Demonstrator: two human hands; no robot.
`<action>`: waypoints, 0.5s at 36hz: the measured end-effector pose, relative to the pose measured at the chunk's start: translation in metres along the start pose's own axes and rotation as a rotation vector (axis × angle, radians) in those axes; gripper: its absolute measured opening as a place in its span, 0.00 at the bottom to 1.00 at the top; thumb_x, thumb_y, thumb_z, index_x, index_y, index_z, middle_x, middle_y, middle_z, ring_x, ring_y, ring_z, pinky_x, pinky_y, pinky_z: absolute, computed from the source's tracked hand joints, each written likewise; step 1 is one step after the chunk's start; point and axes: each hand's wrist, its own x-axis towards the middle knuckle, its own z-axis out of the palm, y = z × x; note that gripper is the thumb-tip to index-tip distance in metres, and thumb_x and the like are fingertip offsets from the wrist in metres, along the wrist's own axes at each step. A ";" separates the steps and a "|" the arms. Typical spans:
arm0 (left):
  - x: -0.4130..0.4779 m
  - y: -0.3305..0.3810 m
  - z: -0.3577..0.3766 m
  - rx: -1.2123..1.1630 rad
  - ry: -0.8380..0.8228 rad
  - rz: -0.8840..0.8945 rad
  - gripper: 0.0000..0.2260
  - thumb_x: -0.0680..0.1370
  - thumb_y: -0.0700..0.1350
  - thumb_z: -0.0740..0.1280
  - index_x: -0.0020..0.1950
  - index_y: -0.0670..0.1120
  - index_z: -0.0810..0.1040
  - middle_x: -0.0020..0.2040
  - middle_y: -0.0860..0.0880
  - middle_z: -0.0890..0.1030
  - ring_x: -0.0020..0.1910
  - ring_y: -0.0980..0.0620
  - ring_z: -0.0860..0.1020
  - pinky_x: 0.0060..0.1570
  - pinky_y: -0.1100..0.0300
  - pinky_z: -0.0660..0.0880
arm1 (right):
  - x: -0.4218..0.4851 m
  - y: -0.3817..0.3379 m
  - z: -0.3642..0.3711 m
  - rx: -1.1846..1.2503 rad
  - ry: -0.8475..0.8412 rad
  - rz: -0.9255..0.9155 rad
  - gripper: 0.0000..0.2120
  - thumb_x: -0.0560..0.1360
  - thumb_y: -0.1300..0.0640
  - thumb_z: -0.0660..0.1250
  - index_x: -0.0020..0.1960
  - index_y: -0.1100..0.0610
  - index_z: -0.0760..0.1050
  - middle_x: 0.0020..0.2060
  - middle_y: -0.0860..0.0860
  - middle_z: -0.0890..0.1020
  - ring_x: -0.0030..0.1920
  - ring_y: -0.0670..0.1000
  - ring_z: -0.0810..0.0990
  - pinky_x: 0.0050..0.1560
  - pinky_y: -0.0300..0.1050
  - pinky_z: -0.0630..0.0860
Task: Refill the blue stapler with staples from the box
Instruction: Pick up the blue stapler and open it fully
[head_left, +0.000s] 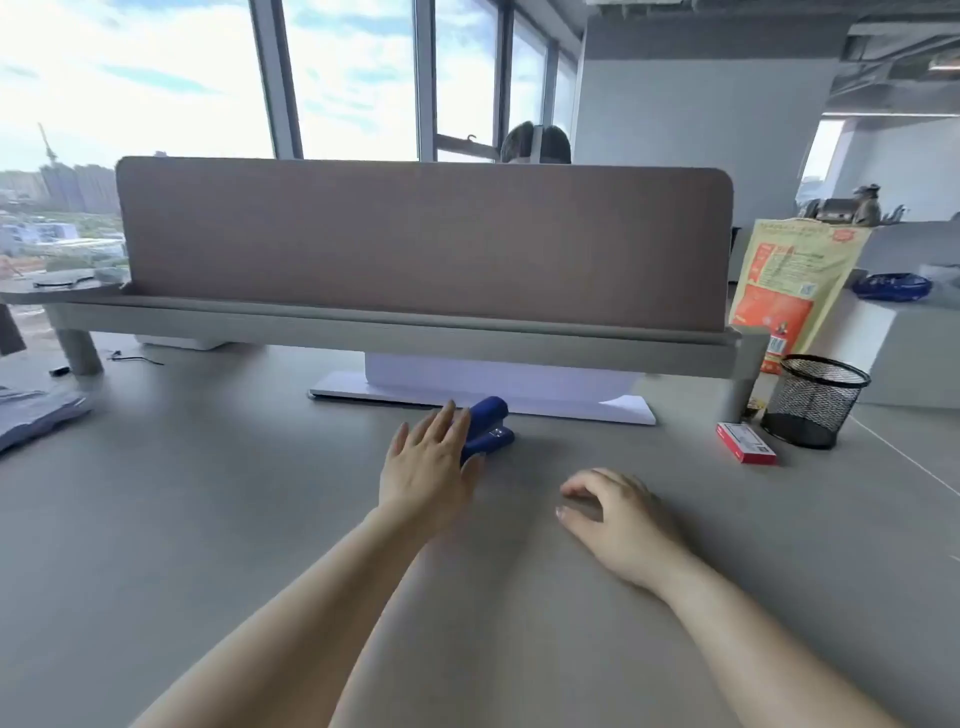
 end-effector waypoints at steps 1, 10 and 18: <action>0.002 0.000 0.001 -0.030 0.022 -0.001 0.22 0.79 0.53 0.54 0.72 0.51 0.57 0.75 0.52 0.61 0.72 0.48 0.61 0.72 0.52 0.54 | 0.001 0.002 0.001 0.014 0.008 0.002 0.10 0.71 0.46 0.65 0.51 0.46 0.75 0.53 0.42 0.79 0.57 0.49 0.74 0.60 0.46 0.70; -0.014 -0.004 0.000 -0.153 0.127 0.038 0.16 0.78 0.44 0.59 0.66 0.54 0.71 0.68 0.56 0.73 0.61 0.45 0.74 0.61 0.56 0.66 | 0.001 -0.002 -0.003 0.011 0.004 0.020 0.10 0.71 0.46 0.65 0.51 0.46 0.75 0.53 0.42 0.80 0.57 0.48 0.74 0.59 0.45 0.70; -0.032 -0.005 -0.009 -0.251 0.068 0.197 0.18 0.76 0.37 0.61 0.62 0.54 0.74 0.64 0.57 0.77 0.60 0.50 0.75 0.64 0.57 0.64 | -0.002 -0.005 -0.007 0.155 0.004 0.096 0.15 0.69 0.44 0.68 0.54 0.48 0.75 0.54 0.45 0.81 0.56 0.50 0.77 0.57 0.48 0.74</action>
